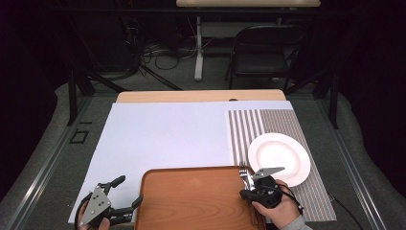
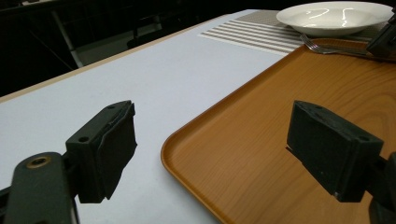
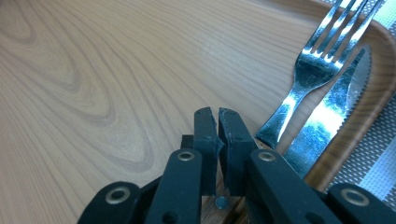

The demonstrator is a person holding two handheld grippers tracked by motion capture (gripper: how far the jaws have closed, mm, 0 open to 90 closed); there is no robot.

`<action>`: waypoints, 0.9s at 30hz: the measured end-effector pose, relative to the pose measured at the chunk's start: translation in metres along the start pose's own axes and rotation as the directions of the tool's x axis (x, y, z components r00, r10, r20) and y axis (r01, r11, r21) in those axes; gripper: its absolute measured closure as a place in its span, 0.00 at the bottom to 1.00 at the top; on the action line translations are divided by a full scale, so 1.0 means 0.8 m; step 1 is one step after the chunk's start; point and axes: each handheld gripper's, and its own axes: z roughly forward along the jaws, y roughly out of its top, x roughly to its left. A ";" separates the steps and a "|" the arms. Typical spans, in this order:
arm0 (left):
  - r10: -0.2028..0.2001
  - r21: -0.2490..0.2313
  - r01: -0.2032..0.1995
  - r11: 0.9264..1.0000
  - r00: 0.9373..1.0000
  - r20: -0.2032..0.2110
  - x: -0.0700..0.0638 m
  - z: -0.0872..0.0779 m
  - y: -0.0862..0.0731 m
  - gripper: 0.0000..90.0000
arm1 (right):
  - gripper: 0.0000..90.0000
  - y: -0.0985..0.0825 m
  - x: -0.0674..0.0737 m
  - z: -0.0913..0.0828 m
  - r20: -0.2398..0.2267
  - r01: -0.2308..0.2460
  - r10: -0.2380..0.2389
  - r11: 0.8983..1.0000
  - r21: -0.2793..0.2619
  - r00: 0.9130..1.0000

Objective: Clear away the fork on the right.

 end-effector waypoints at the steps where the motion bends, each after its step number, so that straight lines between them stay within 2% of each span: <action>1: 0.000 0.000 0.000 1.000 1.000 -0.001 0.000 0.000 0.000 0.17 | 0.95 0.000 0.000 -0.001 -0.003 -0.001 0.001 1.000 0.001 1.000; 9: 0.002 0.001 -0.002 1.000 1.000 0.000 0.000 0.000 0.000 0.17 | 0.90 0.000 -0.002 -0.006 0.005 -0.003 0.003 1.000 -0.026 1.000; 13: 0.003 0.002 -0.003 1.000 1.000 -0.001 0.000 0.000 0.000 0.17 | 0.85 0.001 -0.004 -0.011 0.011 0.000 0.001 0.999 -0.040 1.000; 15: 0.003 0.002 -0.003 1.000 1.000 0.000 0.000 0.000 0.000 0.17 | 0.79 0.001 -0.004 -0.013 0.023 0.030 -0.029 0.998 -0.053 0.999; 21: 0.000 0.001 0.000 1.000 1.000 -0.001 0.000 0.000 0.000 0.17 | 0.68 0.003 -0.007 -0.018 0.043 0.067 -0.064 0.995 -0.068 0.997; 27: 0.000 0.003 0.000 1.000 1.000 -0.004 0.000 0.001 0.000 0.17 | 0.63 0.005 -0.005 -0.020 0.075 0.146 -0.141 0.987 -0.071 0.987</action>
